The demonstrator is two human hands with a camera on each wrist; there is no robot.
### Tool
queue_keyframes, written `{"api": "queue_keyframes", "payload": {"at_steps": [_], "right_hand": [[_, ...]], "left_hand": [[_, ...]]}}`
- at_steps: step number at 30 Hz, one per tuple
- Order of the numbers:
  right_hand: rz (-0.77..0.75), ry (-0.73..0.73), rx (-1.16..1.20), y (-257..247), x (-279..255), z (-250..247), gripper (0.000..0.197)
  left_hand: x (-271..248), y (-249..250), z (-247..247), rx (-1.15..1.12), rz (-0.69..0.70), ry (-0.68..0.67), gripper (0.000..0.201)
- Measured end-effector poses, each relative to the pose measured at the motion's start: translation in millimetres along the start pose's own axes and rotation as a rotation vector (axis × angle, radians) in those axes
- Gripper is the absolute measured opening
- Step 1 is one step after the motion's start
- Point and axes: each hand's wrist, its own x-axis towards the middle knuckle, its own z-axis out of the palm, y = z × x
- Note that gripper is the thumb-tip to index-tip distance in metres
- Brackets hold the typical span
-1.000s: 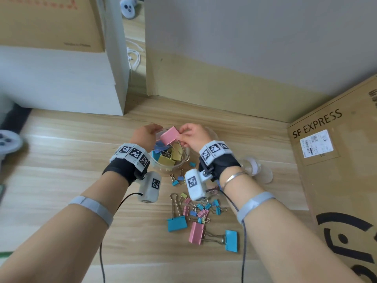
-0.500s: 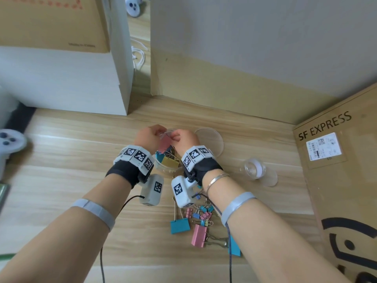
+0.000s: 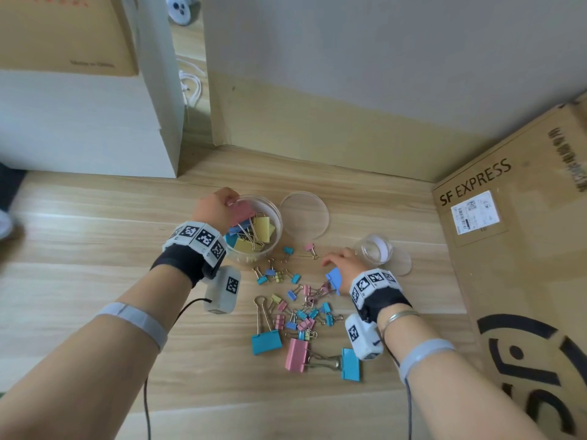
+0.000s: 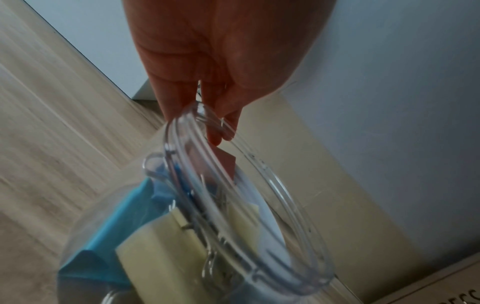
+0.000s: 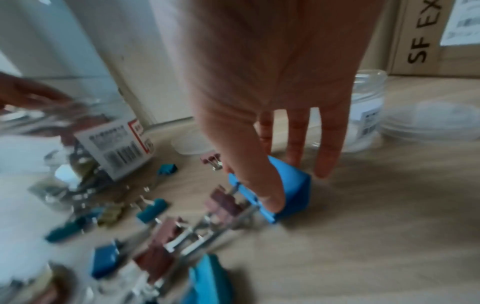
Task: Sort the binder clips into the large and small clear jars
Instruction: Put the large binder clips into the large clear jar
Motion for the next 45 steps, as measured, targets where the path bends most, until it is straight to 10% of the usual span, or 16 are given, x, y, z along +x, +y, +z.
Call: {"api": "queue_keyframes", "payload": {"at_steps": [9,45], "right_hand": [[-0.071,-0.033,-0.118,6.1,-2.6,-6.7,0.027],[-0.213,0.072,0.226,-27.8,-4.8,-37.0,0.029]], "left_hand": [[-0.5,1.0,1.4,0.025,0.002,0.016,0.035],[-2.2,-2.8,-0.8,-0.025,0.009,-0.015,0.036]]}}
